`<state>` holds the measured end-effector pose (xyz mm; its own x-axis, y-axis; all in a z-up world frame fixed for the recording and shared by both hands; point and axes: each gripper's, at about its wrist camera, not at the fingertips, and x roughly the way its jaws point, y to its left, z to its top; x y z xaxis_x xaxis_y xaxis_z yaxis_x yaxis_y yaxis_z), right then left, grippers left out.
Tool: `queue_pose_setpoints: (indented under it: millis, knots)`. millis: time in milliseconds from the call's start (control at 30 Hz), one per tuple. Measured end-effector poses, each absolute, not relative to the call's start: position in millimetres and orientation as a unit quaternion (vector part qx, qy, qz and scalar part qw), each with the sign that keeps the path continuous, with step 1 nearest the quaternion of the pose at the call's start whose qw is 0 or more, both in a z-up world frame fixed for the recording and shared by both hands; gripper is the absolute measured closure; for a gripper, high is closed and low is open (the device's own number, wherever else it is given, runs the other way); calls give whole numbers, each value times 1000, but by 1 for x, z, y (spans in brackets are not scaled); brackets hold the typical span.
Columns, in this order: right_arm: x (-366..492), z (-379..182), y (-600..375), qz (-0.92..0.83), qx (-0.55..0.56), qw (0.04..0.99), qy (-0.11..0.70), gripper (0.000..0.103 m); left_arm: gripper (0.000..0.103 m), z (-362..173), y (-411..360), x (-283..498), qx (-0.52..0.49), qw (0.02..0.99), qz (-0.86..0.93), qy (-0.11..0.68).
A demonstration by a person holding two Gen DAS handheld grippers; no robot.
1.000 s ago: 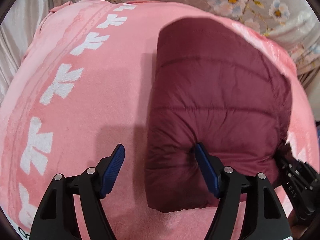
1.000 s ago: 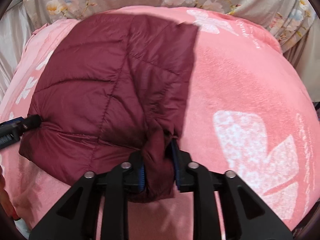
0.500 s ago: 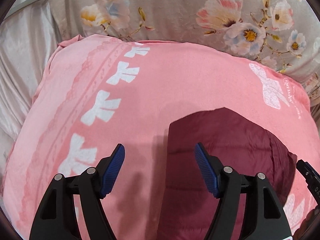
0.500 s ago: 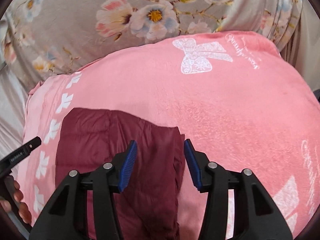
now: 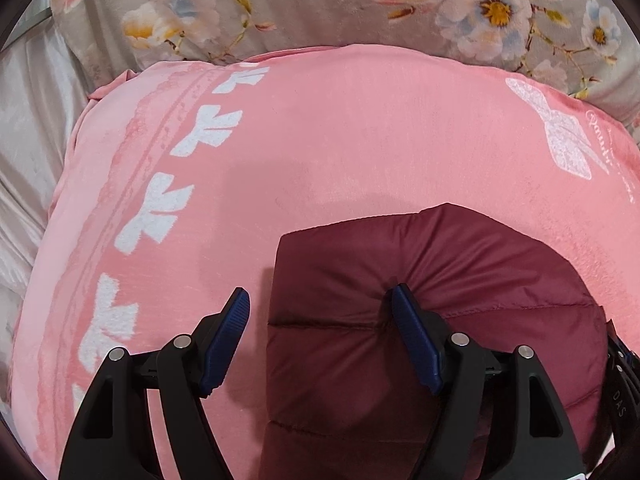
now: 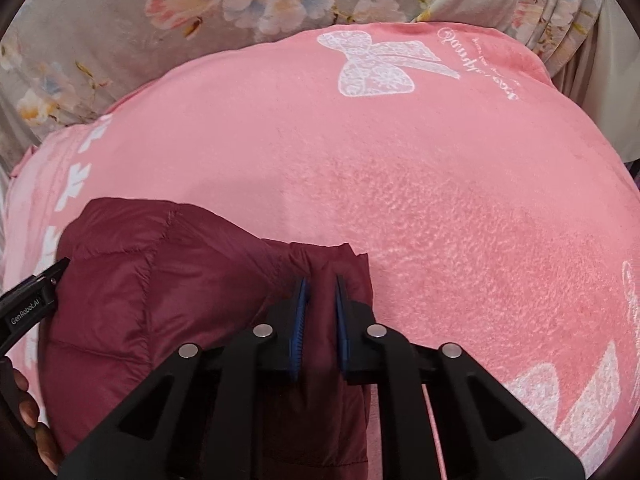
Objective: Fold large clothes
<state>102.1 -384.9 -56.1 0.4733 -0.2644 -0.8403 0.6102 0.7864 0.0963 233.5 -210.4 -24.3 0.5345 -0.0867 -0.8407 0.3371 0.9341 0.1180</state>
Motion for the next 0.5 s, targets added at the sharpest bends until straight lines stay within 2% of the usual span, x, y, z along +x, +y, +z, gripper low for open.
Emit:
queue_pose_setpoints:
  millis: [500]
  knots:
    - [106,-75,-374,-278,151,843,434,91,29,-46,-217,225,141,882,-109,435]
